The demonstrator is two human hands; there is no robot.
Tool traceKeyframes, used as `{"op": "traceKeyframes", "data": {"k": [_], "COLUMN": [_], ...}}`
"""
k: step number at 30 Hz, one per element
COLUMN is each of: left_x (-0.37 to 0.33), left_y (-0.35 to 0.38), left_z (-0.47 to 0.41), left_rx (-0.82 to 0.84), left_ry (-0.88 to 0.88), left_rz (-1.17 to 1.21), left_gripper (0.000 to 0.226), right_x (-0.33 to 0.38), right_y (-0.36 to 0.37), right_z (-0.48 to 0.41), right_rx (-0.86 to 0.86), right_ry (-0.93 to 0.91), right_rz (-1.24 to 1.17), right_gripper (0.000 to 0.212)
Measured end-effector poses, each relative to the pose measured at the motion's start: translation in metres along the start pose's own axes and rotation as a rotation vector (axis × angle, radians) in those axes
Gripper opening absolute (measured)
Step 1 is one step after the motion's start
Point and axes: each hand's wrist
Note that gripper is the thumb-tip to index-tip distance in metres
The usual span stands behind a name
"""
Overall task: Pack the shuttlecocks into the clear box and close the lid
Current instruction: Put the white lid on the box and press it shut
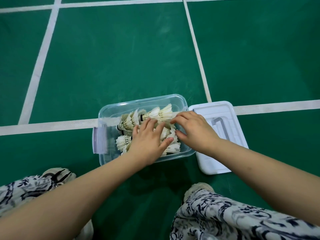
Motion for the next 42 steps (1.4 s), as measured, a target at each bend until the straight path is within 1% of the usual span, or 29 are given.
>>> {"op": "traceKeyframes", "data": {"k": [3, 5, 7, 9, 12, 16, 18, 21, 26, 31, 33, 35, 36, 38, 40, 42], "left_x": [-0.007, -0.017, -0.032, -0.050, -0.082, -0.123, -0.137, -0.156, -0.168, -0.170, -0.170, -0.167, -0.166, -0.164, -0.161, -0.159], "left_y": [0.002, 0.004, 0.004, 0.004, 0.013, 0.030, 0.032, 0.037, 0.060, 0.073, 0.075, 0.074, 0.073, 0.071, 0.068, 0.063], "left_z": [-0.001, -0.003, -0.010, -0.021, -0.040, -0.062, -0.071, -0.082, -0.090, -0.089, -0.088, -0.089, -0.088, -0.086, -0.085, -0.084], "left_rx": [0.001, 0.015, 0.022, 0.000, -0.047, -0.066, -0.069, -0.060, 0.042, 0.135, 0.167, 0.209, 0.229, 0.223, 0.169, 0.140], "left_ry": [-0.029, -0.031, 0.000, 0.068, 0.159, 0.200, 0.233, 0.267, 0.208, 0.180, 0.183, 0.184, 0.186, 0.204, 0.207, 0.199], "left_rz": [0.050, 0.096, 0.118, 0.106, 0.101, -0.032, -0.065, -0.042, -0.022, 0.045, 0.061, 0.117, 0.157, 0.196, 0.177, 0.196], "left_gripper": [0.064, 0.066, 0.068, 0.069, 0.068, 0.068, 0.066, 0.064, 0.061, 0.057, 0.057, 0.056, 0.056, 0.057, 0.058, 0.059], "right_x": [-0.017, -0.039, -0.059, -0.074, -0.094, -0.125, -0.139, -0.155, -0.168, -0.174, -0.174, -0.173, -0.171, -0.170, -0.166, -0.160], "right_y": [-0.005, -0.007, -0.006, -0.003, 0.002, 0.007, 0.010, 0.014, 0.013, 0.023, 0.029, 0.033, 0.033, 0.029, 0.018, 0.000], "right_z": [0.006, 0.013, 0.020, 0.026, 0.034, 0.046, 0.049, 0.049, 0.040, 0.042, 0.044, 0.044, 0.043, 0.039, 0.035, 0.032], "right_rx": [-0.095, -0.181, -0.221, -0.237, -0.235, -0.172, -0.138, -0.069, -0.021, 0.113, 0.142, 0.152, 0.136, 0.038, -0.103, -0.202], "right_ry": [0.118, 0.246, 0.382, 0.506, 0.615, 0.720, 0.751, 0.758, 0.716, 0.741, 0.766, 0.816, 0.841, 0.890, 0.901, 0.871], "right_rz": [-0.080, -0.137, -0.195, -0.276, -0.322, -0.266, -0.255, -0.234, -0.276, -0.313, -0.420, -0.563, -0.610, -0.638, -0.552, -0.423], "right_gripper": [0.032, 0.030, 0.028, 0.029, 0.029, 0.032, 0.034, 0.037, 0.034, 0.041, 0.036, 0.019, 0.017, 0.021, 0.028, 0.035]}}
Point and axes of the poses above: each hand's wrist, its own z-axis away from the middle knuckle, its own y-axis out of the palm, x = y × z, and after that the axes turned 4 degrees about -x, right-handed
